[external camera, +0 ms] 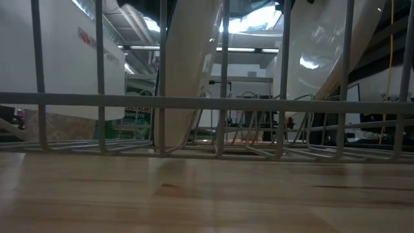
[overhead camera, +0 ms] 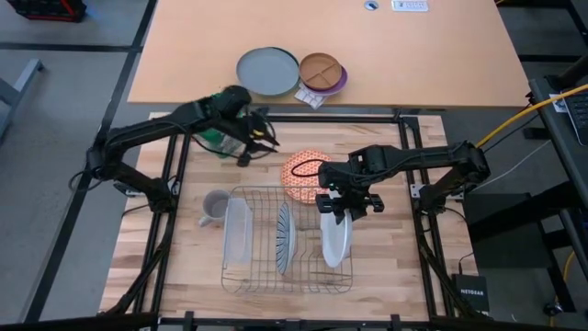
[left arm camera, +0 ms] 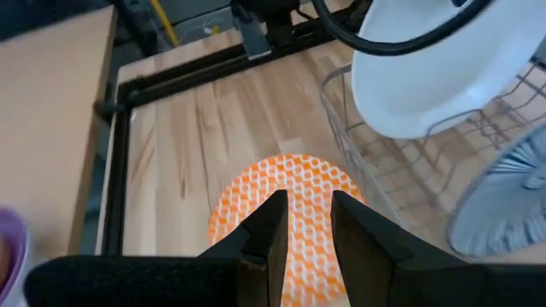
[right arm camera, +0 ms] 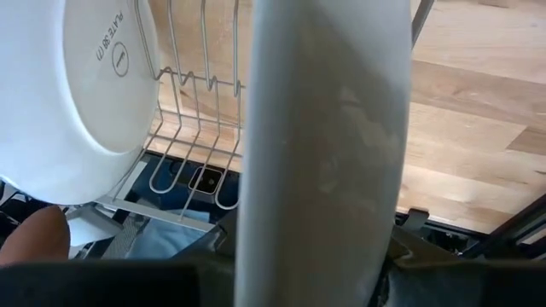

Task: Sort dishes
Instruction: Put the white plate in the dish rack

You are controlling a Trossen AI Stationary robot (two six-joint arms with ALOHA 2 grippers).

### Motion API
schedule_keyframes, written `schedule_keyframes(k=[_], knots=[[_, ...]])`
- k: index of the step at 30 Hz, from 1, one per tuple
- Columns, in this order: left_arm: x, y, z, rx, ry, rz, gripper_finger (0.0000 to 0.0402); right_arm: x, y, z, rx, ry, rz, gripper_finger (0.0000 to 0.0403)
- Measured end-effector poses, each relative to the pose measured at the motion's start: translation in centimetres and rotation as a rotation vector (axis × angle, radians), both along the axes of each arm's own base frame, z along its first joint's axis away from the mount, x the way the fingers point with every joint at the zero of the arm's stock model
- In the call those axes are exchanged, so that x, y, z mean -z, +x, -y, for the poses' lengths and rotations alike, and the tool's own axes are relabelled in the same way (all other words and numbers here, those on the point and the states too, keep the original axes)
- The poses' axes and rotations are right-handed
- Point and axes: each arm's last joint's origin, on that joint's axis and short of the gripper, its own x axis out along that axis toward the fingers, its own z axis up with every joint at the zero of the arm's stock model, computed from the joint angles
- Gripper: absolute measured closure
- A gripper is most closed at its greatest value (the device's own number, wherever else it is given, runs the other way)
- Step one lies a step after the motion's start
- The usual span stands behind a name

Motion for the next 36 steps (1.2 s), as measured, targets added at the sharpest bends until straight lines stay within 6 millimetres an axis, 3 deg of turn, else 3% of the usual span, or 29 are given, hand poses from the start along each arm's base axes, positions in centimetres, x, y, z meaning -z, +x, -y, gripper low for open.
schedule_keyframes(k=[4,9,15,24,30,36], knots=[[-1.0,-3.3,-0.5,-0.046,-0.073,-0.05,0.032,0.0,0.0,0.0,0.002,-0.009,0.0,0.0285],[1.4,-5.9,-0.8,-0.028,-0.249,-0.008,0.032,0.0,0.0,0.0,0.0,-0.016,0.001,0.0285],[2.2,-7.6,-1.2,-0.332,-0.179,0.064,0.032,0.0,0.0,0.0,0.0,-0.018,0.001,0.0285],[9.4,-12.2,2.4,-0.417,-0.258,0.27,0.032,0.0,0.0,0.1,0.011,-0.049,0.004,0.0285],[12.3,-15.2,4.6,-0.42,-0.262,0.458,0.032,0.0,0.0,0.2,0.014,-0.054,0.004,0.0285],[15.0,-16.8,5.7,-0.425,-0.284,0.459,0.032,0.0,0.0,0.2,0.017,-0.061,0.005,0.0285]])
